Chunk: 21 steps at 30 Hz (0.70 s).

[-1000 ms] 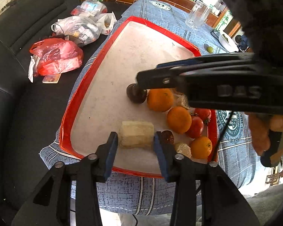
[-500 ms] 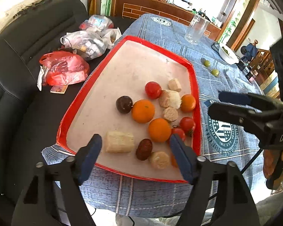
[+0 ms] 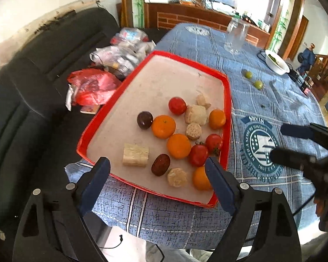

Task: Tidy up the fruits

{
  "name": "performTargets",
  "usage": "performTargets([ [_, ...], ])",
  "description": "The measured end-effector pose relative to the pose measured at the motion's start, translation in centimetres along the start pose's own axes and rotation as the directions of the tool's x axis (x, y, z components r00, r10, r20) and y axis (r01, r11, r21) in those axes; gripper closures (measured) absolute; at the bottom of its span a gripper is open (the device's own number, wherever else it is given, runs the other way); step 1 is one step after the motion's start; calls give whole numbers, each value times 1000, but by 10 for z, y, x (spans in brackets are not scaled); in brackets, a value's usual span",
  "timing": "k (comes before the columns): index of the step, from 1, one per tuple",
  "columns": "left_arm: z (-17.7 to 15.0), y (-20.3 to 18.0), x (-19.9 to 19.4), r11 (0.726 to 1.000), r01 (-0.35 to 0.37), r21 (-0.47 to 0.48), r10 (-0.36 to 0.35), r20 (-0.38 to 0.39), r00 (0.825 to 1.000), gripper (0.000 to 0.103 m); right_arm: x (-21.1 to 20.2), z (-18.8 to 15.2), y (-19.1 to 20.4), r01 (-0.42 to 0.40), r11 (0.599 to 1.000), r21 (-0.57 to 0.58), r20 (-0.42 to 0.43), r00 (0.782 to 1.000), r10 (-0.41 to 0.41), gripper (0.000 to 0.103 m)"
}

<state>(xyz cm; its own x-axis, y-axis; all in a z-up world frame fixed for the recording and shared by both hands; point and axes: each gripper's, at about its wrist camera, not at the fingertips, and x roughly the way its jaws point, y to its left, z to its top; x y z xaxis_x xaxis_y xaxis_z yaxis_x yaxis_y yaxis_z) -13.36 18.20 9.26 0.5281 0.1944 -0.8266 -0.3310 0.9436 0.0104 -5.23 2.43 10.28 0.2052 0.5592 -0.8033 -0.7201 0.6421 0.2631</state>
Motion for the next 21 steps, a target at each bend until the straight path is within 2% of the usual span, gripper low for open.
performTargets([
  [3,-2,-2,-11,998,-48,-33,49,41,998,14,-8,-7,9,17,997,-77,7,1000,-17,15],
  [6,-5,-6,-17,993,-105,-50,108,46,993,14,-14,-12,14,27,990,-137,12,1000,-26,13],
  [14,-22,-13,-25,985,-131,-114,133,3,991,14,-28,-19,15,31,977,-210,18,999,-28,13],
  [17,-27,-14,-32,983,-109,-146,112,12,994,14,-34,-19,15,35,975,-221,28,999,-30,12],
  [21,-28,-21,-36,985,-124,-120,127,13,992,14,-41,-19,18,37,973,-228,39,999,-29,12],
])
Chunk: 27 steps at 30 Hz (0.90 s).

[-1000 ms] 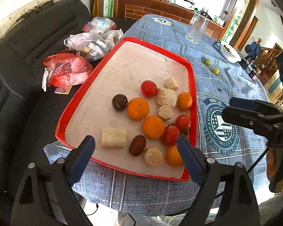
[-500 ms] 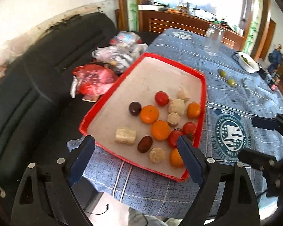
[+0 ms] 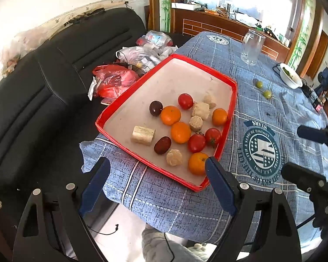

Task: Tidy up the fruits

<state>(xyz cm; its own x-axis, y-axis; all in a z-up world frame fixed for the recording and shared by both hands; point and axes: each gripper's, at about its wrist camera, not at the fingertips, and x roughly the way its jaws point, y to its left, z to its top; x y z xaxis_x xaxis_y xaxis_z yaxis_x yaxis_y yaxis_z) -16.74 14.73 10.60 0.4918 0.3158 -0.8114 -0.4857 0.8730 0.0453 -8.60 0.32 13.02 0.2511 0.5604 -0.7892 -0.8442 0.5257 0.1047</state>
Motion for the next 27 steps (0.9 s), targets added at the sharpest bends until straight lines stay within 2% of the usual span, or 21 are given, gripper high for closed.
performTargets([
  [5,-2,-7,-4,999,6,34,-6,3,1000,14,-4,-2,4,-5,1000,17,4,1000,5,12],
  [13,-3,-8,-6,999,24,38,-23,-3,1000,14,-5,-5,7,-3,1000,29,8,1000,3,12],
  [20,-2,-4,-5,998,52,21,-51,-15,999,14,-3,-2,11,-6,1000,30,9,1000,6,12],
  [27,-1,1,-1,999,38,9,-38,-17,999,14,-1,0,12,-11,1000,28,4,1000,10,12],
])
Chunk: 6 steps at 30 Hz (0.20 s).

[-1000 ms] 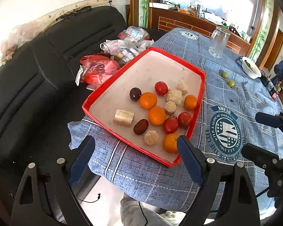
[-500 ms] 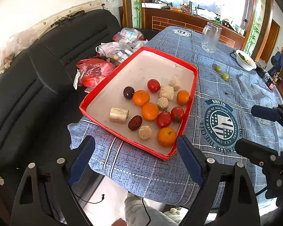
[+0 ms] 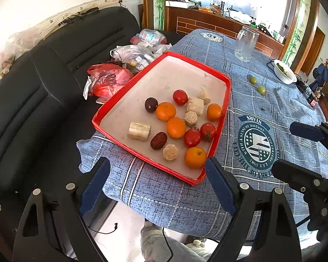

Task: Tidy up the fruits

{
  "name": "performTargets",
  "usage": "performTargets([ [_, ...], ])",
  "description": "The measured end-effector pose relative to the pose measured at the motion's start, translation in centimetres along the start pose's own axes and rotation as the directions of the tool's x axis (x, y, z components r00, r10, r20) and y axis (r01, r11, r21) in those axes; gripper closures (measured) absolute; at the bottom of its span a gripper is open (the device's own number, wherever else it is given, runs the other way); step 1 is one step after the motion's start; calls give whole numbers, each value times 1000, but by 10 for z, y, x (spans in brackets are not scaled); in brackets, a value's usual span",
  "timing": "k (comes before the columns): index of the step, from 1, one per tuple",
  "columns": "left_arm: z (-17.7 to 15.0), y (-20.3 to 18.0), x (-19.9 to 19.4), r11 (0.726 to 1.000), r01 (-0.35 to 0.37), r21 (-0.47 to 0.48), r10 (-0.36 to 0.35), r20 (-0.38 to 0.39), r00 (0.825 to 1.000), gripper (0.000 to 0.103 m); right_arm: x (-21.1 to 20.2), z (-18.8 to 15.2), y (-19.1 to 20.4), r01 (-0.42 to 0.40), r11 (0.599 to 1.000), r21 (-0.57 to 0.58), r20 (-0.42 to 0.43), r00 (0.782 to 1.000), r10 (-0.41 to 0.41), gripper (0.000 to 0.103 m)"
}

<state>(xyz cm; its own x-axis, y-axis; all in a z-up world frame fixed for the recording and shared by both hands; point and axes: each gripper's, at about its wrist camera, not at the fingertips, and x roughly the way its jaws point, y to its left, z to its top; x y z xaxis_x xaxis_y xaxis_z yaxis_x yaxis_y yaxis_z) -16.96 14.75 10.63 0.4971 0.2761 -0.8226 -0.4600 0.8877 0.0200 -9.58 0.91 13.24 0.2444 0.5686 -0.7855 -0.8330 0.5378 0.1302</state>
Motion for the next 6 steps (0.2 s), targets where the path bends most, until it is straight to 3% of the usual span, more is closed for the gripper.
performTargets([
  [6,4,0,2,1000,7,11,-8,4,1000,14,6,3,-2,-7,1000,12,-11,1000,7,12],
])
